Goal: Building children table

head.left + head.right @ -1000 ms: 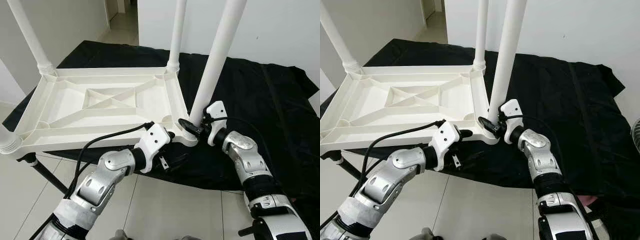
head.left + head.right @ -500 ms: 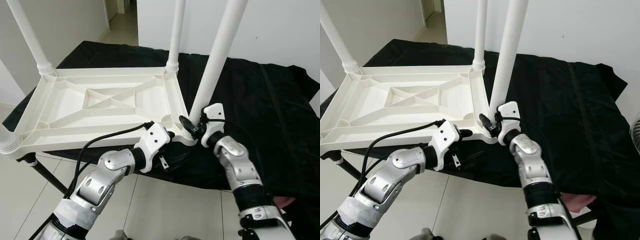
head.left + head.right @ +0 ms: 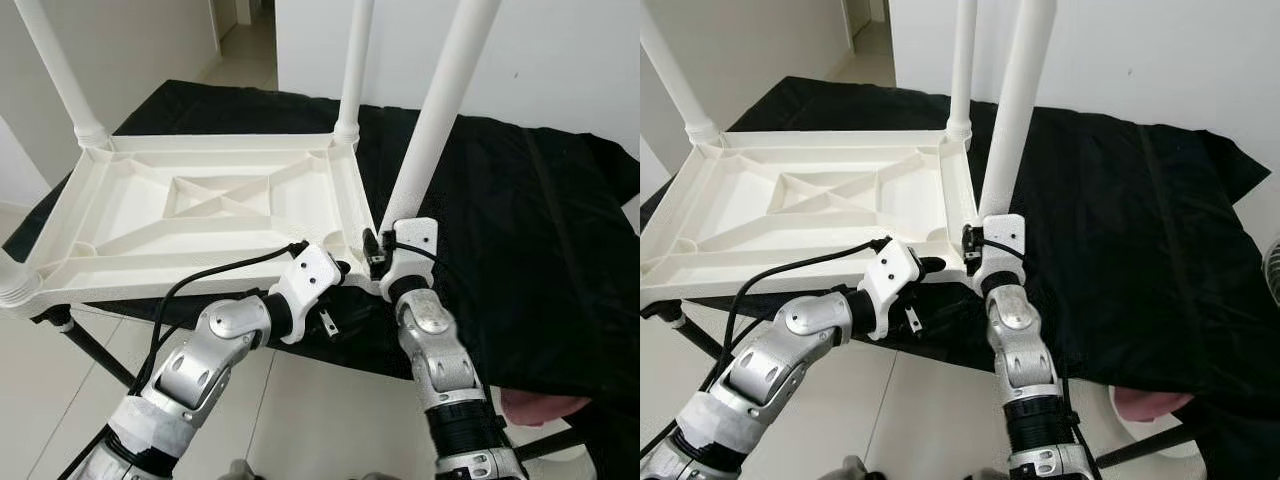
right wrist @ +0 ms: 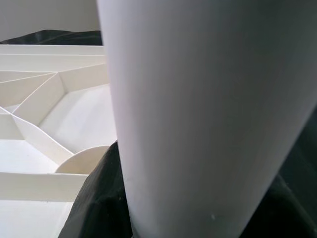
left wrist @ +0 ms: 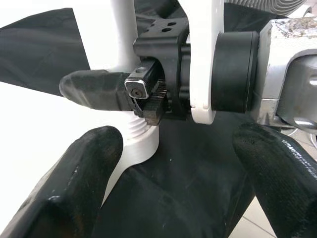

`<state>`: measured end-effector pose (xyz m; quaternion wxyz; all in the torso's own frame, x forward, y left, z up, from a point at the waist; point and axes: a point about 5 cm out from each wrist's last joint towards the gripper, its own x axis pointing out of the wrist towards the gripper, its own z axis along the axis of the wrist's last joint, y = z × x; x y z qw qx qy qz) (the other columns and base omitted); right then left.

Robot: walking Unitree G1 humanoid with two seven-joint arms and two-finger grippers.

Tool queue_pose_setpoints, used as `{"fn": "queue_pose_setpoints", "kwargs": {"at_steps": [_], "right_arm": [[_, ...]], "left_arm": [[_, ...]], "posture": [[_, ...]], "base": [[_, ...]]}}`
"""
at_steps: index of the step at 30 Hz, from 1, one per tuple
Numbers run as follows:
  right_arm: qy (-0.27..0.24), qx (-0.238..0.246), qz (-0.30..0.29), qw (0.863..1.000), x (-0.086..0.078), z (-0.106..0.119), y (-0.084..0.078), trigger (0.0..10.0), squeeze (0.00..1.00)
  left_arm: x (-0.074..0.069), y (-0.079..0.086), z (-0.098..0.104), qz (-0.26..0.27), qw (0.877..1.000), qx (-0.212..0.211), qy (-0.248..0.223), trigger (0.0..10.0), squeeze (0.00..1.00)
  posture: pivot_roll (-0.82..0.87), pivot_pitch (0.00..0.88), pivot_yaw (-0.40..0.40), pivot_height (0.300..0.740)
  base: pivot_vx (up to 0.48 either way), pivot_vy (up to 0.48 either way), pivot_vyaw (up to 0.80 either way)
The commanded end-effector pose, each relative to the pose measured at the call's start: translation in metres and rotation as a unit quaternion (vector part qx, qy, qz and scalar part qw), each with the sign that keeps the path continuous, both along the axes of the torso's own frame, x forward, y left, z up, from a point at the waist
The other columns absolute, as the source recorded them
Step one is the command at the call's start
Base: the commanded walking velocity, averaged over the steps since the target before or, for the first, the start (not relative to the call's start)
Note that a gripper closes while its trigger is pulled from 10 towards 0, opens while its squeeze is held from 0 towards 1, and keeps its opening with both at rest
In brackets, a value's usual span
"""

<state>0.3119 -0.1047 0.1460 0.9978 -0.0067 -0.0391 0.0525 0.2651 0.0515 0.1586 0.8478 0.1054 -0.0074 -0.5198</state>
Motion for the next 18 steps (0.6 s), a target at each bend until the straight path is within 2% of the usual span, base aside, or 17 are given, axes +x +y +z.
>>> {"fn": "queue_pose_setpoints", "kwargs": {"at_steps": [1, 4, 5, 6, 16, 17, 18], "right_arm": [[0.030, 0.003, -0.009, 1.000, -0.002, -0.012, -0.002, 10.0, 0.00], [0.029, 0.007, -0.004, 1.000, 0.000, -0.011, -0.003, 10.0, 0.00], [0.028, 0.006, -0.003, 1.000, 0.000, -0.009, -0.003, 10.0, 0.09], [0.022, 0.013, 0.009, 1.000, 0.000, -0.005, -0.005, 10.0, 1.00], [0.016, 0.002, 0.059, 0.998, 0.002, 0.000, -0.019, 10.0, 1.00], [0.019, -0.012, 0.100, 0.995, 0.005, 0.001, -0.028, 10.0, 0.00], [0.018, -0.020, 0.114, 0.993, 0.006, 0.001, -0.031, 10.0, 0.00]], "left_arm": [[0.000, 0.000, -0.002, -0.010, 1.000, 0.006, 0.004, 10.0, 0.00], [0.000, 0.000, -0.002, -0.011, 1.000, 0.006, 0.004, 10.0, 0.00], [0.001, 0.000, -0.002, -0.012, 1.000, 0.006, 0.003, 10.0, 0.00], [0.001, 0.000, -0.001, -0.011, 1.000, 0.007, 0.002, 10.0, 0.00], [0.000, 0.001, -0.003, -0.011, 1.000, 0.009, 0.003, 10.0, 0.00], [0.000, 0.001, -0.003, -0.010, 1.000, 0.009, 0.003, 10.0, 0.00], [0.000, 0.001, -0.003, -0.010, 1.000, 0.009, 0.003, 10.0, 0.00]], "posture": [[-0.08, 0.025, 0.003, 0.740], [-0.08, 0.022, 0.002, 0.740], [-0.08, 0.019, 0.001, 0.740], [-0.08, 0.014, -0.001, 0.740], [-0.08, 0.006, 0.000, 0.740], [-0.07, 0.005, 0.002, 0.740], [-0.07, 0.005, 0.002, 0.740]], "base": [[0.000, 0.000, 0.00], [0.000, 0.000, 0.00], [0.000, 0.000, 0.00], [0.000, 0.000, 0.00], [0.000, 0.000, 0.00], [0.000, 0.000, 0.00], [0.000, 0.000, 0.00]]}}
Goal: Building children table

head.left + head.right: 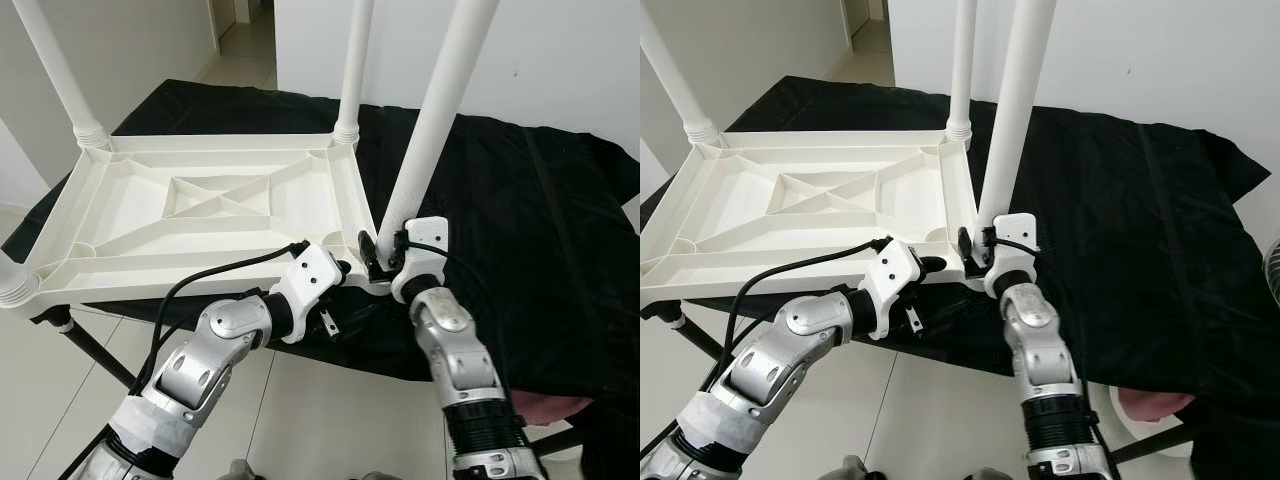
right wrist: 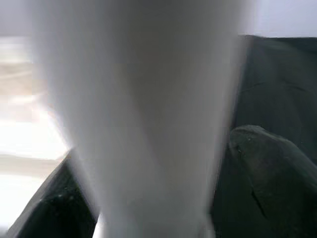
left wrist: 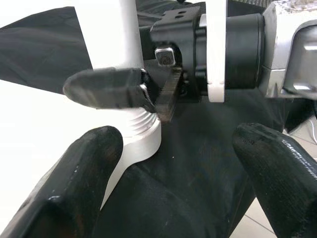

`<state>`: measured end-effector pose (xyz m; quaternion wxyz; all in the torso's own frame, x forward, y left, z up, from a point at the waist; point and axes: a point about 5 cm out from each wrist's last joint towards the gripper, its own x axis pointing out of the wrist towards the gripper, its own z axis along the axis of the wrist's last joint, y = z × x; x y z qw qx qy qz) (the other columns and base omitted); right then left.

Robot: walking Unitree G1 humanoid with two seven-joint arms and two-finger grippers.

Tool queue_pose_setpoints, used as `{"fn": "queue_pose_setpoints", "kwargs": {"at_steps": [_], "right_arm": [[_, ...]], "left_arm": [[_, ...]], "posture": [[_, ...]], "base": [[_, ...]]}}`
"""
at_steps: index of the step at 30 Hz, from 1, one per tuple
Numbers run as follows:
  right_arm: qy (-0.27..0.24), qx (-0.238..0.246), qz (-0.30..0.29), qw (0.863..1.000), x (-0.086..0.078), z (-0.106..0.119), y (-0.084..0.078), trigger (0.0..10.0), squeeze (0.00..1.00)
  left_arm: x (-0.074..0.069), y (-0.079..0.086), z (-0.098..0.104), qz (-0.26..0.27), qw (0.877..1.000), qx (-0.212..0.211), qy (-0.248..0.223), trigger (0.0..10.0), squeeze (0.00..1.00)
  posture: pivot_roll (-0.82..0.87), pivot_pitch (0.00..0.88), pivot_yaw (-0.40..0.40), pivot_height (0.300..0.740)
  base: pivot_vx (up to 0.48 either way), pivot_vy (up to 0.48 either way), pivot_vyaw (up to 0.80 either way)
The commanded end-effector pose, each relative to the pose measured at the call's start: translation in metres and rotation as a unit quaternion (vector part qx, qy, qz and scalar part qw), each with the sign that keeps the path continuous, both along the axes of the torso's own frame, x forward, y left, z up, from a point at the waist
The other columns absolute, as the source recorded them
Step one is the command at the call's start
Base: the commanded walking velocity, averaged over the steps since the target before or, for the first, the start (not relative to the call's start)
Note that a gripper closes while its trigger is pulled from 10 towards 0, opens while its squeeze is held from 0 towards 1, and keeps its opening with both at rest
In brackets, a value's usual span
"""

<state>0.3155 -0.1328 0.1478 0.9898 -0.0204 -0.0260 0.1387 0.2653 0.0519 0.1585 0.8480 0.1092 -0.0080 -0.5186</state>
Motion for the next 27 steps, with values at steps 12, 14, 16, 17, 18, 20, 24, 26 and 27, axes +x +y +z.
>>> {"fn": "queue_pose_setpoints", "kwargs": {"at_steps": [12, 14, 16, 17, 18, 20, 24, 26, 27], "right_arm": [[0.008, -0.062, 0.198, 0.978, 0.014, 0.004, -0.013, 10.0, 0.00], [0.006, -0.069, 0.216, 0.974, 0.017, 0.005, -0.012, 10.0, 0.00], [0.013, -0.084, 0.236, 0.968, 0.025, 0.002, -0.009, 6.7, 0.00], [0.017, -0.088, 0.240, 0.967, 0.027, 0.000, -0.008, 6.7, 0.00], [0.017, -0.088, 0.240, 0.967, 0.027, 0.000, -0.008, 6.7, 0.00], [0.023, -0.089, 0.252, 0.963, 0.032, -0.001, -0.007, 0.0, 0.00], [0.028, -0.088, 0.261, 0.961, 0.034, -0.003, -0.008, 0.0, 0.00], [0.036, -0.090, 0.267, 0.959, 0.034, -0.007, -0.009, 0.0, 0.00], [0.036, -0.090, 0.267, 0.959, 0.034, -0.007, -0.009, 0.0, 0.00]], "left_arm": [[0.001, 0.005, -0.001, -0.009, 1.000, 0.010, 0.001, 10.0, 0.00], [0.002, 0.005, -0.001, -0.008, 1.000, 0.010, 0.001, 10.0, 0.00], [0.002, 0.006, -0.001, -0.007, 1.000, 0.011, 0.001, 10.0, 0.00], [0.002, 0.006, 0.000, -0.006, 1.000, 0.011, 0.001, 10.0, 0.00], [0.002, 0.006, 0.000, -0.006, 1.000, 0.011, 0.001, 10.0, 0.00], [0.002, 0.007, 0.000, -0.003, 1.000, 0.011, 0.000, 10.0, 0.00], [0.003, 0.008, 0.001, -0.001, 1.000, 0.011, -0.001, 10.0, 0.00], [0.003, 0.008, 0.002, 0.002, 1.000, 0.011, -0.001, 10.0, 0.00], [0.003, 0.008, 0.002, 0.002, 1.000, 0.011, -0.001, 10.0, 0.00]], "posture": [[-0.07, 0.000, 0.009, 0.740], [-0.06, 0.000, 0.011, 0.740], [-0.06, 0.002, 0.012, 0.740], [-0.06, 0.002, 0.012, 0.740], [-0.06, 0.002, 0.012, 0.740], [-0.05, 0.007, 0.013, 0.740], [-0.05, 0.008, 0.012, 0.740], [-0.05, 0.008, 0.012, 0.740], [-0.05, 0.008, 0.012, 0.740]], "base": [[0.000, 0.000, 0.00], [0.000, 0.000, 0.00], [0.000, 0.000, 0.00], [0.000, 0.000, 0.00], [0.000, 0.000, 0.00], [0.000, 0.000, 0.00], [0.000, 0.000, 0.00], [0.000, 0.000, 0.00], [0.000, 0.000, 0.00]]}}
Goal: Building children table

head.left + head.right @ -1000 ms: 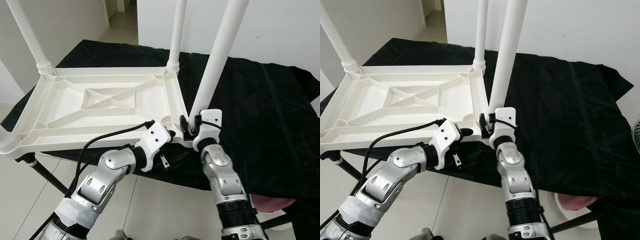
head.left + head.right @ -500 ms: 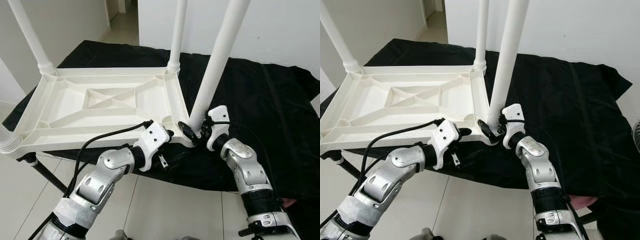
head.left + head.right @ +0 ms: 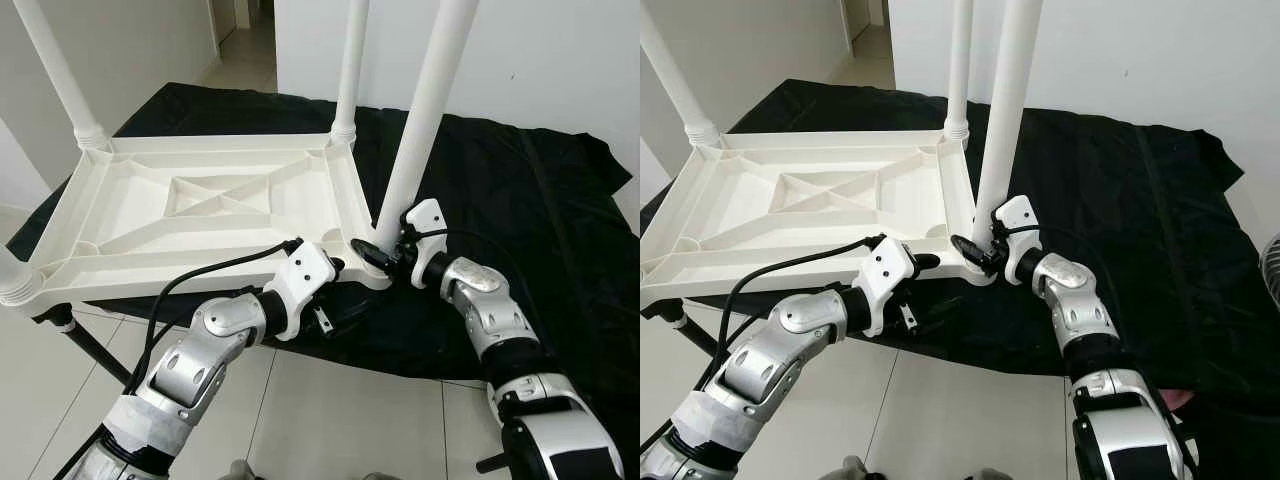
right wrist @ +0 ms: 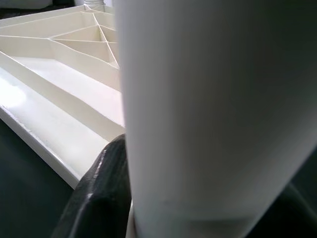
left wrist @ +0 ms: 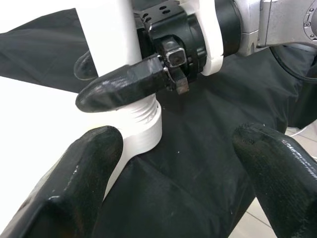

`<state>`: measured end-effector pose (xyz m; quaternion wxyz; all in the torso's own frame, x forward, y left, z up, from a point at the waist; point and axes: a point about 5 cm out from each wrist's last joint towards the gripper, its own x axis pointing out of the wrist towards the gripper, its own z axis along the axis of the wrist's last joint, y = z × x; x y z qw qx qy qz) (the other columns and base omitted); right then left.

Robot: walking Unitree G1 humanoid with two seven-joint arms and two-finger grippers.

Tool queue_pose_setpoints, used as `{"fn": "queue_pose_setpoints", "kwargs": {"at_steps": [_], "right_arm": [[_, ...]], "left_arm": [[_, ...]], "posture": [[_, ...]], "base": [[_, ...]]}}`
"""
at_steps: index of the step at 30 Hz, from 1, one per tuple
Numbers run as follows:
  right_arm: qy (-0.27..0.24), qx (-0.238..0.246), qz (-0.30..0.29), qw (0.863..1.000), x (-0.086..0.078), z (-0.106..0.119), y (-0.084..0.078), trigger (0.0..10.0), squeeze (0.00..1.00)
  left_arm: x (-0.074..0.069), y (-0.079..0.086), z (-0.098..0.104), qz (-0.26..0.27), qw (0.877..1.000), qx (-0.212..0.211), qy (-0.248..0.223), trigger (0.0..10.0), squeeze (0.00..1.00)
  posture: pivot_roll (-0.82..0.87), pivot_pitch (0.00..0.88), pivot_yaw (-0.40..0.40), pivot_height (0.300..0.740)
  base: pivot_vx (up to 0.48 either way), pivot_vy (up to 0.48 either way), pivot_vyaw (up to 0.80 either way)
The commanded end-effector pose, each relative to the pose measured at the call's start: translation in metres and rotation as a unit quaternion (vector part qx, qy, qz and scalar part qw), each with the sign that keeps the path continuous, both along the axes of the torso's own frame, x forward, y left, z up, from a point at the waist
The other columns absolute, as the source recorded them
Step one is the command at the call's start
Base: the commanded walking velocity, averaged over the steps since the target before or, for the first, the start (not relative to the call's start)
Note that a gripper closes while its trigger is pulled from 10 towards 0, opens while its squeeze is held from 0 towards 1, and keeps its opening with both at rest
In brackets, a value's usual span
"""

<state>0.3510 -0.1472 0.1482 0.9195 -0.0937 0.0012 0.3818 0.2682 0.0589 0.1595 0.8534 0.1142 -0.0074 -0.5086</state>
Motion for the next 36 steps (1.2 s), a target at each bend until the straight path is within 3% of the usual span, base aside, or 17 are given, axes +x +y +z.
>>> {"fn": "queue_pose_setpoints", "kwargs": {"at_steps": [1, 5, 6, 7, 8, 12, 18, 21, 27, 30, 31, 33, 34, 36], "right_arm": [[0.020, -0.009, 0.019, 1.000, -0.001, -0.009, 0.004, 0.0, 0.00], [0.021, -0.010, 0.016, 1.000, -0.001, -0.012, 0.001, 0.0, 0.00], [0.020, -0.004, 0.006, 1.000, -0.001, -0.012, 0.000, 7.6, 0.00], [0.020, 0.000, -0.001, 1.000, 0.000, -0.012, -0.001, 7.6, 0.00], [0.017, 0.007, -0.010, 1.000, 0.000, -0.011, -0.002, 10.0, 0.00], [0.009, 0.012, -0.033, 0.999, 0.001, -0.010, -0.002, 10.0, 0.00], [-0.010, 0.038, -0.150, 0.988, -0.001, -0.008, -0.004, 10.0, 0.00], [-0.010, 0.048, -0.175, 0.983, -0.003, -0.009, -0.004, 10.0, 0.00], [-0.006, 0.076, -0.308, 0.948, -0.019, -0.015, 0.008, 10.0, 0.00], [-0.005, 0.076, -0.327, 0.942, -0.024, -0.017, 0.013, 10.0, 0.00], [-0.005, 0.077, -0.351, 0.933, -0.028, -0.018, 0.018, 10.0, 0.00], [-0.005, 0.077, -0.351, 0.933, -0.028, -0.018, 0.018, 10.0, 0.00], [-0.010, 0.083, -0.377, 0.922, -0.033, -0.018, 0.022, 10.0, 0.00], [-0.010, 0.083, -0.377, 0.922, -0.033, -0.018, 0.022, 10.0, 0.00]], "left_arm": [[0.000, 0.002, 0.001, -0.009, 1.000, 0.007, 0.002, 10.0, 0.00], [0.000, 0.001, 0.001, -0.009, 1.000, 0.006, 0.002, 10.0, 0.00], [0.000, 0.001, 0.001, -0.010, 1.000, 0.006, 0.002, 10.0, 0.00], [0.000, 0.001, 0.001, -0.011, 1.000, 0.005, 0.002, 10.0, 0.00], [0.001, 0.000, 0.001, -0.011, 1.000, 0.005, 0.002, 10.0, 0.00], [0.002, -0.001, 0.002, -0.012, 1.000, 0.004, 0.001, 10.0, 0.00], [0.000, -0.004, 0.001, -0.017, 1.000, 0.001, 0.003, 10.0, 0.00], [0.000, -0.004, 0.001, -0.017, 1.000, 0.000, 0.004, 10.0, 0.00], [0.000, -0.005, 0.000, -0.021, 1.000, -0.001, 0.005, 10.0, 0.00], [0.000, -0.005, 0.000, -0.021, 1.000, -0.001, 0.005, 10.0, 0.00], [0.001, -0.005, 0.001, -0.021, 1.000, -0.001, 0.005, 10.0, 0.00], [0.001, -0.005, 0.001, -0.021, 1.000, -0.001, 0.005, 10.0, 0.00], [0.001, -0.005, 0.001, -0.021, 1.000, -0.001, 0.004, 10.0, 0.00], [0.001, -0.005, 0.001, -0.021, 1.000, -0.001, 0.004, 10.0, 0.00]], "posture": [[-0.05, 0.008, 0.012, 0.740], [-0.05, 0.008, 0.012, 0.740], [-0.05, 0.012, 0.015, 0.740], [-0.05, 0.012, 0.015, 0.740], [-0.06, 0.014, 0.015, 0.740], [-0.06, 0.016, 0.016, 0.740], [-0.08, 0.025, 0.015, 0.740], [-0.08, 0.025, 0.015, 0.740], [-0.08, 0.030, 0.017, 0.740], [-0.08, 0.031, 0.017, 0.740], [-0.08, 0.031, 0.017, 0.740], [-0.08, 0.031, 0.017, 0.740], [-0.08, 0.032, 0.017, 0.740], [-0.08, 0.032, 0.017, 0.740]], "base": [[0.000, 0.000, 0.00], [0.000, 0.000, 0.00], [0.000, 0.000, 0.00], [0.000, 0.000, 0.00], [0.000, 0.000, 0.00], [0.000, 0.000, 0.00], [0.000, 0.000, 0.00], [0.000, 0.000, 0.00], [0.000, 0.000, 0.00], [0.000, 0.000, 0.00], [0.000, 0.000, 0.00], [0.000, 0.000, 0.00], [0.000, 0.000, 0.00], [0.000, 0.000, 0.00]]}}
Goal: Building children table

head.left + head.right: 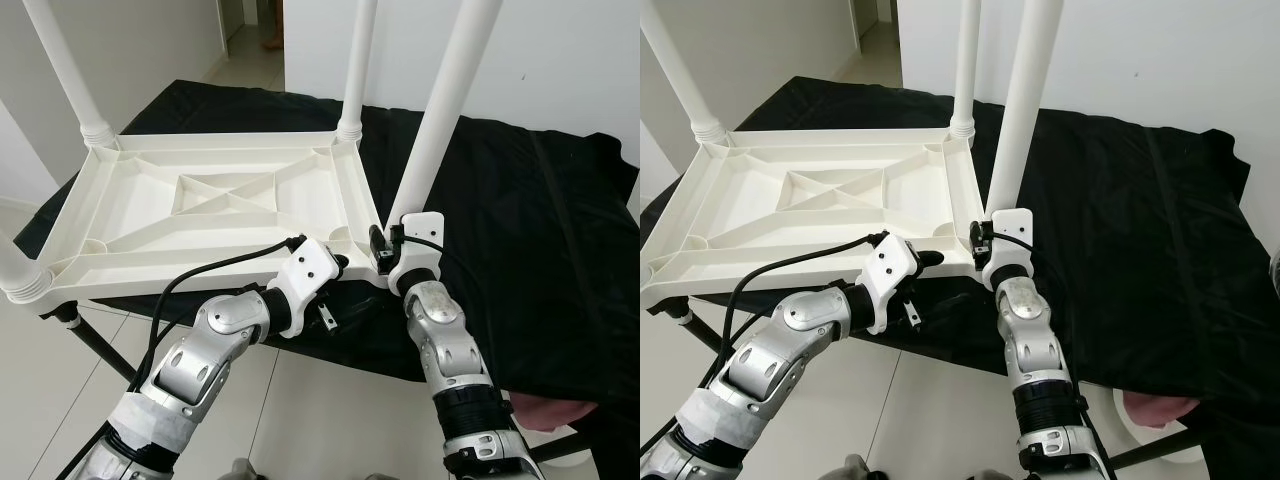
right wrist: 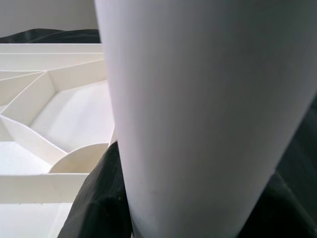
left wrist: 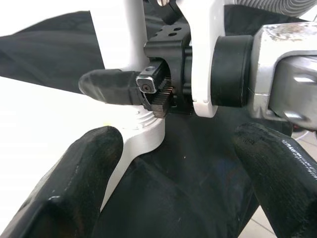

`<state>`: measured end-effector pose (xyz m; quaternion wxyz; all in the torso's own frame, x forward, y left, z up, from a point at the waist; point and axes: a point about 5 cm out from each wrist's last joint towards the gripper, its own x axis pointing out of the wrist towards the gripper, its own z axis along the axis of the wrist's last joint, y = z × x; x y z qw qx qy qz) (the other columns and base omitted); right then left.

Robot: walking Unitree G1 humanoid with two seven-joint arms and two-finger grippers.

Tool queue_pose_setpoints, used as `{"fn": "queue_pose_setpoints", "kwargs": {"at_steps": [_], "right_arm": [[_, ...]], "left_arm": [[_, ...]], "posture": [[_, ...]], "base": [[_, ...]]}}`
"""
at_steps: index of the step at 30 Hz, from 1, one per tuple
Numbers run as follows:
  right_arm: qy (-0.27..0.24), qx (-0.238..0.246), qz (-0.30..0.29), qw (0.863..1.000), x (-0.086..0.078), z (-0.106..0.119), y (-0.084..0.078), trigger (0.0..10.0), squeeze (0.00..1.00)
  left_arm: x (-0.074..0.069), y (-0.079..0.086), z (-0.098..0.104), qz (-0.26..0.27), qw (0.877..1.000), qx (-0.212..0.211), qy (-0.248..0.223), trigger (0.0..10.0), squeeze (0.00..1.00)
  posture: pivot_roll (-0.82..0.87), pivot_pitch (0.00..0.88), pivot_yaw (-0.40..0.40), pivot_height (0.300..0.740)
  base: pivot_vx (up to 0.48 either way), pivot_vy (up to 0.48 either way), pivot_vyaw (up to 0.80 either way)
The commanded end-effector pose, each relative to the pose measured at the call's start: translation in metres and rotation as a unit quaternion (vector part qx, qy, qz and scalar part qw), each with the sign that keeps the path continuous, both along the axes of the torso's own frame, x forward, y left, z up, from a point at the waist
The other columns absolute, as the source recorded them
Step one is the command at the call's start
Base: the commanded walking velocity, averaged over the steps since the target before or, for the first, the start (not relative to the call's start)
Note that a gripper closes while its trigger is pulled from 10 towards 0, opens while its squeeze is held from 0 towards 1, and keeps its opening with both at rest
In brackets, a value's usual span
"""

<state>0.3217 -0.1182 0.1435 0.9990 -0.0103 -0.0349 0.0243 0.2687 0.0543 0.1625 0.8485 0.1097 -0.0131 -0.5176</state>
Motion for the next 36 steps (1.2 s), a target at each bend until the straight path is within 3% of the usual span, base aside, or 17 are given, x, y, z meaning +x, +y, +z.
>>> {"fn": "queue_pose_setpoints", "kwargs": {"at_steps": [1, 5, 6, 10, 16, 17, 24, 25, 28, 29, 30, 33, 36], "right_arm": [[0.026, 0.000, -0.029, 0.999, -0.006, -0.012, -0.001, 10.0, 0.00], [0.019, 0.007, -0.036, 0.999, -0.007, -0.008, -0.001, 10.0, 0.00], [0.013, 0.016, -0.030, 0.999, -0.007, -0.005, -0.002, 10.0, 1.00], [0.008, 0.021, -0.020, 1.000, -0.005, -0.002, -0.005, 10.0, 1.00], [0.010, 0.013, 0.046, 0.999, 0.003, 0.000, -0.021, 10.0, 1.00], [0.012, 0.008, 0.057, 0.998, 0.004, 0.000, -0.024, 10.0, 0.00], [0.016, -0.005, 0.100, 0.995, 0.004, 0.000, -0.027, 10.0, 0.00], [0.015, -0.032, 0.148, 0.988, 0.007, -0.001, -0.029, 10.0, 0.00], [0.010, -0.055, 0.183, 0.982, 0.011, 0.000, -0.032, 10.0, 0.00], [0.007, -0.077, 0.215, 0.974, 0.016, 0.002, -0.032, 10.0, 0.00], [0.007, -0.077, 0.215, 0.974, 0.016, 0.002, -0.032, 10.0, 0.00], [0.009, -0.089, 0.280, 0.956, 0.025, 0.006, -0.027, 10.0, 0.00], [0.007, -0.091, 0.298, 0.950, 0.027, 0.008, -0.023, 10.0, 0.00]], "left_arm": [[0.000, -0.001, -0.002, -0.011, 1.000, 0.005, 0.005, 10.0, 0.00], [0.000, -0.001, -0.002, -0.012, 1.000, 0.005, 0.005, 10.0, 0.00], [0.000, -0.001, -0.002, -0.012, 1.000, 0.005, 0.006, 10.0, 0.00], [0.000, -0.001, -0.002, -0.012, 1.000, 0.005, 0.006, 10.0, 0.00], [0.000, -0.001, -0.002, -0.009, 1.000, 0.005, 0.005, 10.0, 0.00], [0.000, -0.001, -0.002, -0.008, 1.000, 0.005, 0.006, 10.0, 0.00], [0.001, -0.001, -0.002, -0.008, 1.000, 0.004, 0.006, 10.0, 0.00], [0.001, -0.001, -0.002, -0.008, 1.000, 0.004, 0.005, 10.0, 0.00], [0.001, -0.001, -0.002, -0.009, 1.000, 0.004, 0.005, 10.0, 0.00], [0.001, -0.001, -0.002, -0.010, 1.000, 0.005, 0.005, 10.0, 0.00], [0.001, -0.001, -0.002, -0.010, 1.000, 0.005, 0.005, 10.0, 0.00], [0.002, -0.001, -0.001, -0.010, 1.000, 0.006, 0.003, 10.0, 0.00], [0.002, -0.001, -0.001, -0.009, 1.000, 0.006, 0.002, 10.0, 0.00]], "posture": [[-0.08, 0.032, 0.016, 0.740], [-0.08, 0.032, 0.019, 0.740], [-0.08, 0.032, 0.019, 0.740], [-0.08, 0.031, 0.015, 0.740], [-0.08, 0.031, 0.014, 0.740], [-0.08, 0.031, 0.014, 0.740], [-0.08, 0.028, 0.012, 0.740], [-0.08, 0.026, 0.016, 0.740], [-0.08, 0.023, 0.016, 0.740], [-0.08, 0.022, 0.016, 0.740], [-0.08, 0.022, 0.016, 0.740], [-0.07, 0.015, 0.014, 0.740], [-0.06, 0.008, 0.012, 0.740]], "base": [[0.000, 0.000, 0.00], [0.000, 0.000, 0.00], [0.000, 0.000, 0.00], [0.000, 0.000, 0.00], [0.000, 0.000, 0.00], [0.000, 0.000, 0.00], [0.000, 0.000, 0.00], [0.000, 0.000, 0.00], [0.000, 0.000, 0.00], [0.000, 0.000, 0.00], [0.000, 0.000, 0.00], [0.000, 0.000, 0.00], [0.000, 0.000, 0.00]]}}
